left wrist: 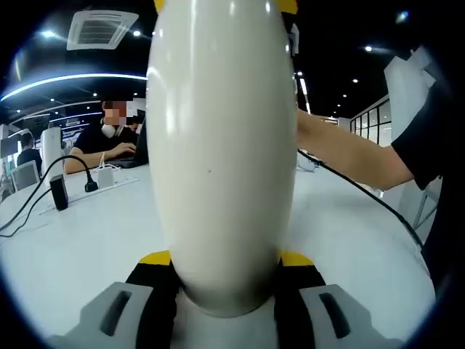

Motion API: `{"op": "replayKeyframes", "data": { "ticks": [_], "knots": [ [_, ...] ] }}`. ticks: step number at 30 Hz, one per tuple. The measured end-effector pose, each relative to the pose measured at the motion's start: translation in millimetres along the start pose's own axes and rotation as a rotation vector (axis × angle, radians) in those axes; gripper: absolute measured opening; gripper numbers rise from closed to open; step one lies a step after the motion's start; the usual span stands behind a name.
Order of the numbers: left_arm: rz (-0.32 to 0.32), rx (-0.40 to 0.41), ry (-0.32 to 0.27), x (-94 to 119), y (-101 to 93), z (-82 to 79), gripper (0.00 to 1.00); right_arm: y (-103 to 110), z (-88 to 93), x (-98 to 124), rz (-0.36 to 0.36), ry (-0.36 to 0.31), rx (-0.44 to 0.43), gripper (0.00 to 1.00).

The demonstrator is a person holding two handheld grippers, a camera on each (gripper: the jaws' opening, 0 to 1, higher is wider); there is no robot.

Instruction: Grasp the water cup twist off the cup lid place the cup lid on the table

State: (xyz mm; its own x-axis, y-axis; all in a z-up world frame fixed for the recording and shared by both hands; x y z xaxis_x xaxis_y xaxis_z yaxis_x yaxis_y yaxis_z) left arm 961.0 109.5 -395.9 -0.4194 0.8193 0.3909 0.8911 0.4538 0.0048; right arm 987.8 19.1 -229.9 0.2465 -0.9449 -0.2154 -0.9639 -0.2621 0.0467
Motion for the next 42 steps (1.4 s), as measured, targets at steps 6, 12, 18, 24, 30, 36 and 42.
{"op": "replayKeyframes", "data": {
  "ticks": [6, 12, 18, 24, 30, 36, 42],
  "knots": [
    [0.004, -0.003, 0.000, 0.4, -2.2, -0.5, 0.53, 3.2, 4.5, 1.3, 0.007, -0.012, -0.015, 0.51],
    [0.006, -0.004, 0.000, 1.1, -6.4, -0.9, 0.53, 7.2, 11.1, 2.1, 0.168, 0.056, 0.025, 0.59],
    [0.002, -0.003, 0.000, 2.3, -10.6, -1.3, 0.53, 18.9, 5.0, 3.6, 0.408, 0.068, 0.127, 0.61],
    [0.000, -0.002, 0.000, 2.7, -12.5, -1.5, 0.53, 47.3, -2.7, 15.2, 0.612, -0.023, 0.187, 0.61],
    [-0.004, 0.000, 0.000, 2.9, -11.9, -1.5, 0.53, 82.1, -2.9, 18.4, 0.901, 0.055, 0.275, 0.56],
    [-0.007, 0.001, -0.001, 3.5, -12.5, -1.3, 0.53, 108.7, 2.1, 6.0, 1.058, 0.133, 0.348, 0.55],
    [-0.014, 0.004, -0.002, 3.8, -11.1, -1.2, 0.53, 107.3, 6.8, -0.1, 1.094, 0.149, 0.328, 0.55]
  ]
}}
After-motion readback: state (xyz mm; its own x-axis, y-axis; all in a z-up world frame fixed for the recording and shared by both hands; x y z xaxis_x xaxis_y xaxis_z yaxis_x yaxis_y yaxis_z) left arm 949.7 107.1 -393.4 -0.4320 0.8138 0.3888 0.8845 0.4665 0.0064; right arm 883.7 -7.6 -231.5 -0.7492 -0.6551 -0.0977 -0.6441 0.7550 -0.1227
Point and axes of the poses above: the point that each gripper's makers call its tool centre point, and the gripper's own axes: x roughly backward along the fingers, y roughly to its left, z roughly out of its underside, the point moved 8 cm from there along x, roughly backward along the fingers, and after that the axes turned 7 degrees about y, right-handed, at the moved point
